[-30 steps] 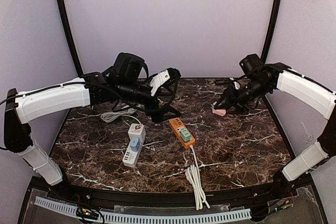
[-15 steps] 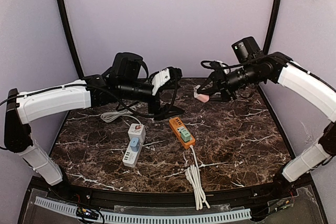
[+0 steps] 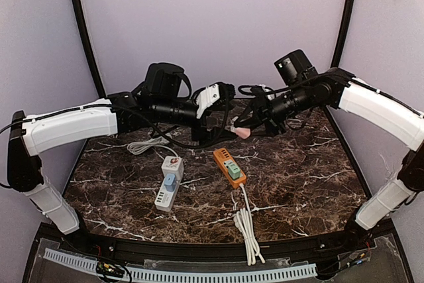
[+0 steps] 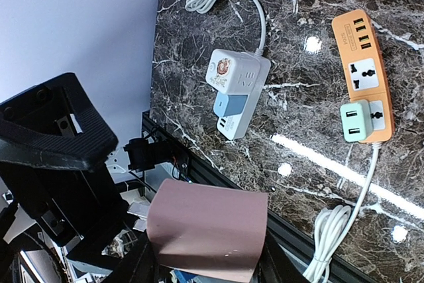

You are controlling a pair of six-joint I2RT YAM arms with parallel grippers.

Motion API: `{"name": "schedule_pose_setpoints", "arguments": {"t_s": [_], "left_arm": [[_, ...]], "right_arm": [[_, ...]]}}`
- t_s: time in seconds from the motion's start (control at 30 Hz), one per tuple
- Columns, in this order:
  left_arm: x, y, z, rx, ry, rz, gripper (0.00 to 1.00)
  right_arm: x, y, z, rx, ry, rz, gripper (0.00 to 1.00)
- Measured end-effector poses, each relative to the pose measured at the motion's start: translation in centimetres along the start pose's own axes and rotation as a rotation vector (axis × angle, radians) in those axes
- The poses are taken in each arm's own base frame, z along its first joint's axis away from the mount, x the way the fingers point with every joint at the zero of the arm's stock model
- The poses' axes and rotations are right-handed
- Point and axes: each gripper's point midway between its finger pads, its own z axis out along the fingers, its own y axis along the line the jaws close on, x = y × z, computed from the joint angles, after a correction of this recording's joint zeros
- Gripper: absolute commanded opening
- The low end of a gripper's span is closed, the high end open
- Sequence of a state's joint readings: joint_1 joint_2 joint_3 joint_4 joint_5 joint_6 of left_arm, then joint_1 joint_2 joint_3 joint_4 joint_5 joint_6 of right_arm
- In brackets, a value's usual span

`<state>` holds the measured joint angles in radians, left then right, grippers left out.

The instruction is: Insert the plug

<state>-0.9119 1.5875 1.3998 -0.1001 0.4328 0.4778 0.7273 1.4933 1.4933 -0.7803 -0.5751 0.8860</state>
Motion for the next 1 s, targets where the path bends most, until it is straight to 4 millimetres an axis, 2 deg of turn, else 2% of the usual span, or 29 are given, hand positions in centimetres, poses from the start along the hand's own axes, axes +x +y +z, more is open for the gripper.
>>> {"name": "schedule_pose_setpoints", "arguments": {"t_s": [0.4, 0.6, 0.8, 0.9, 1.0], "left_arm": [[0.8, -0.4, 2.1, 0.032, 0.026, -0.008, 0.67], [0.2, -0.3, 2.2, 0.031, 0.018, 0.000, 0.50], [0.0, -0.4, 2.5, 0.034, 0.021, 0.014, 0.46], [-0.1, -0.5, 2.6, 0.035, 0.025, 0.017, 0.33], [0.1, -0.6, 2.7, 0.041, 0.035, 0.016, 0.14]], "right_arm": [[0.1, 0.1, 0.1, 0.000, 0.001, 0.008, 0.19], [0.1, 0.4, -0.1, -0.003, 0.000, 0.002, 0.19], [0.3, 0.7, -0.5, 0.003, 0.005, -0.002, 0.19], [0.3, 0.6, -0.6, 0.013, 0.012, -0.009, 0.19], [0.4, 0.5, -0.6, 0.024, 0.019, -0.023, 0.22]]}}
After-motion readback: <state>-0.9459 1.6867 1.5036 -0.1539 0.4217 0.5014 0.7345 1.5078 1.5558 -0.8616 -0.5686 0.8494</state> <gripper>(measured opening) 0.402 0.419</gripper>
